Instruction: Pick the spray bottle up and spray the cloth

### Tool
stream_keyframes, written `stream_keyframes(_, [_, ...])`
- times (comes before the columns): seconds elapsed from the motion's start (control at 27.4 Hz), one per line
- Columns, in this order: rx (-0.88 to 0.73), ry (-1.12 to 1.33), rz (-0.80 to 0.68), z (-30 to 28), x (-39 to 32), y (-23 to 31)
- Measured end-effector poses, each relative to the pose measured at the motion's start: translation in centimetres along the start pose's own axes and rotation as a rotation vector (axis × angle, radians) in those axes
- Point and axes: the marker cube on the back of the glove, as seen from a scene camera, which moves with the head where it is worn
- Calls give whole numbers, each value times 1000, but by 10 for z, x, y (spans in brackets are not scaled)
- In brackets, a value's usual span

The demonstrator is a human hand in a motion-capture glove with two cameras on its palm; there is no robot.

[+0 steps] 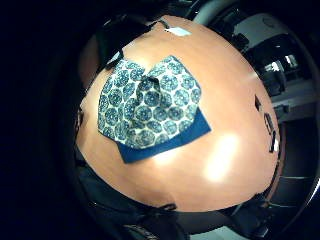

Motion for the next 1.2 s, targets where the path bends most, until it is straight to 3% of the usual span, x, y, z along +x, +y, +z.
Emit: stream_keyframes(1.2, [-54,-10,12,16,1,4])
